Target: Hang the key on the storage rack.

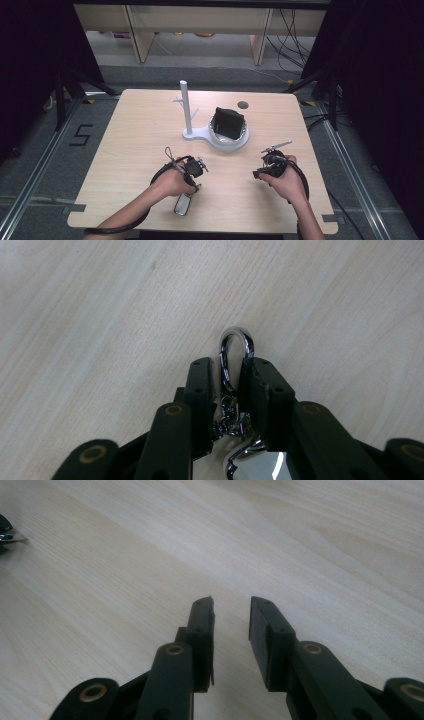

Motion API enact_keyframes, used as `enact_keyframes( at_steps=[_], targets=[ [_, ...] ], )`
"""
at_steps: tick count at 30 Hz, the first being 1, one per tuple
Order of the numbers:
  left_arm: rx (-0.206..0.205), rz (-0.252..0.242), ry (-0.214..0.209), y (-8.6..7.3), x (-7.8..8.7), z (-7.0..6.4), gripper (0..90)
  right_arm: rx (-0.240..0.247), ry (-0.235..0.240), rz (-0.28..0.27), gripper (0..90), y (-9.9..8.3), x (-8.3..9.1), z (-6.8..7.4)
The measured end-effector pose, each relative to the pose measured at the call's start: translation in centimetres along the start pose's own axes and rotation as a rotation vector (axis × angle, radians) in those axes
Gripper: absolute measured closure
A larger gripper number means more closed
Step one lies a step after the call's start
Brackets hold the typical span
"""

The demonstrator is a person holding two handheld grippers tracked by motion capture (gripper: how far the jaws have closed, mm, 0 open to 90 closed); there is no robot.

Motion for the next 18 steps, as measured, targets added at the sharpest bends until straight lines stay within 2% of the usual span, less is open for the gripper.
enact_keyframes(
  at_steps=[4,5,9,11,12,14,16,17,18],
  targets=[
    [-0.003,0.01,0.016,-0.16,0.24,-0.24,72.0,0.004,0.0,0.0,72.1,-0.01,-0.03,-0.07],
    [-0.017,0.036,0.03,-0.25,0.34,-0.25,73.8,0.003,0.001,-0.001,72.0,-0.01,-0.04,-0.06],
    [-0.017,0.042,0.037,-0.3,0.51,-0.19,77.7,0.0,0.003,-0.005,71.9,-0.02,-0.04,0.04],
    [-0.012,0.044,0.039,-0.32,0.72,-0.04,84.7,-0.005,0.013,0.006,71.9,-0.01,0.05,0.15],
    [-0.008,0.045,0.035,-0.38,0.67,0.07,86.2,-0.062,0.018,0.029,71.8,-0.01,0.11,0.68],
    [0.009,0.044,0.03,-0.47,0.69,0.18,86.2,-0.065,0.002,0.019,71.7,-0.04,0.05,0.68],
    [0.023,0.042,0.032,-0.58,0.7,0.23,86.2,-0.051,0.001,0.002,71.7,-0.06,-0.04,0.57],
    [0.04,0.032,0.035,-0.65,0.63,0.18,86.1,0.002,0.004,-0.002,71.7,-0.03,-0.02,0.06],
    [0.04,0.031,0.036,-0.76,0.56,0.29,85.9,0.001,0.004,0.0,71.7,-0.03,-0.02,0.06]
  ],
)
Point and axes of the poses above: each handheld gripper's, and its own axes: x roughly backward along the jaws, y roughly out of its top, z roughly to its left, the point moved 1 cm from there along -x, roughly forward along the jaws, and after that the axes turned 5 degrees about -z, right-handed, at the moved point
